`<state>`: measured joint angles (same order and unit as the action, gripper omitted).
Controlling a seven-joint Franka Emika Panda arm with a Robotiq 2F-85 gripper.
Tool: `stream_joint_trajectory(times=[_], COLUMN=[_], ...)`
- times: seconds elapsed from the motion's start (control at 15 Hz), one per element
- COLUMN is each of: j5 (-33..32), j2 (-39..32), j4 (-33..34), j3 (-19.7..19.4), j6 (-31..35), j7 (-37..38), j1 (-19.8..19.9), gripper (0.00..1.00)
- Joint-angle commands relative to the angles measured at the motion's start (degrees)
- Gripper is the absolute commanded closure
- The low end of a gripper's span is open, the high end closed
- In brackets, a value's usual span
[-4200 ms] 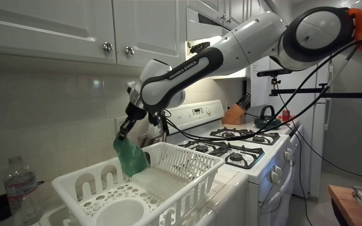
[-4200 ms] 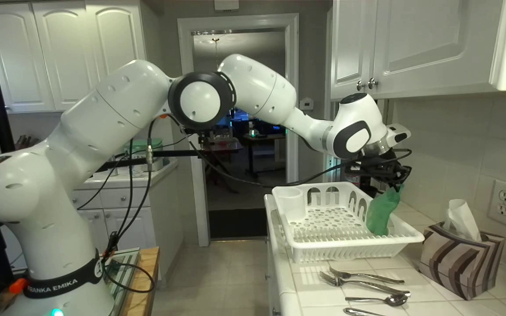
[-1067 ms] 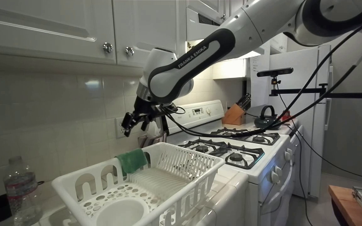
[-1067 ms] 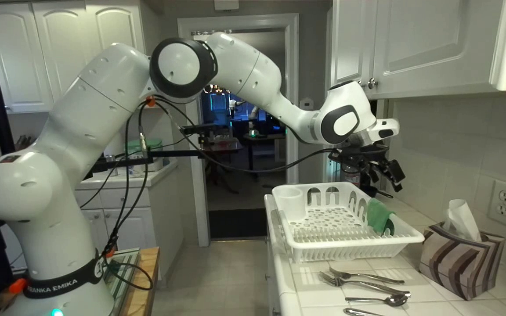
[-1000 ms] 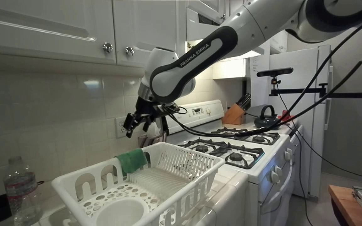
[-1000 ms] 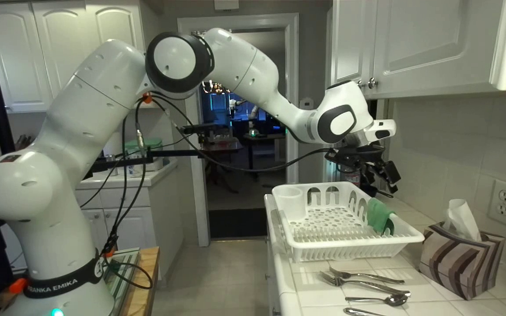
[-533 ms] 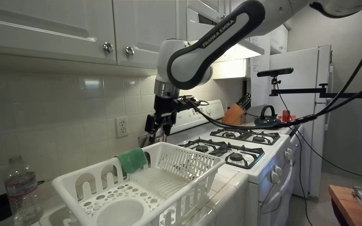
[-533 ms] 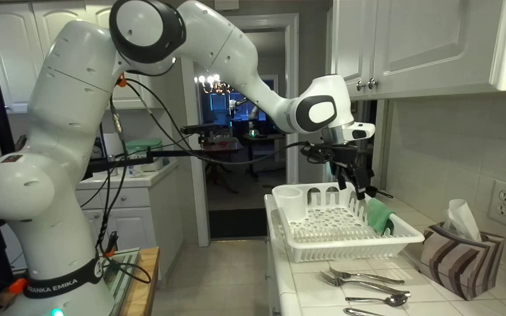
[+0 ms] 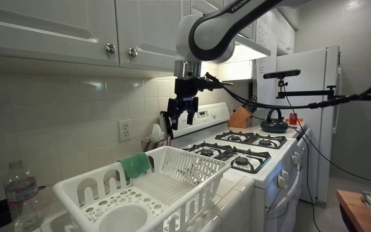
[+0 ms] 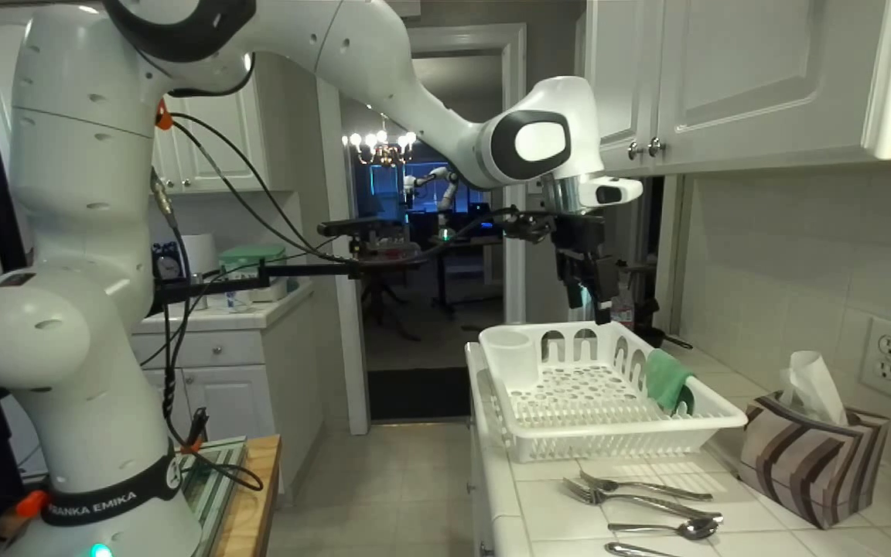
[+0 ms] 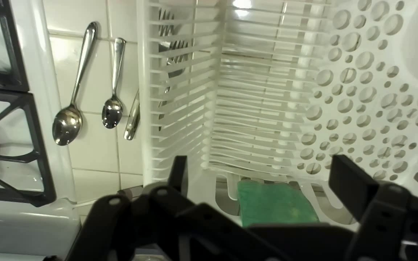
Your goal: Hang the green towel on the edge of the dish rack
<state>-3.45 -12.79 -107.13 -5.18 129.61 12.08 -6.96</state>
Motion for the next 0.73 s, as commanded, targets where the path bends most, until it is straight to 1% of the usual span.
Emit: stream_joint_trajectory(times=[0.0,0.67], j5=[-0.4,-0.3], j2=[1.1,1.1], j4=[-0.6,-0.7], j3=[1.9,2.3], j6=[-0.3,-0.3], j7=[0.2,0.2], j1=[1.9,2.3], gripper=[0.00,0.00])
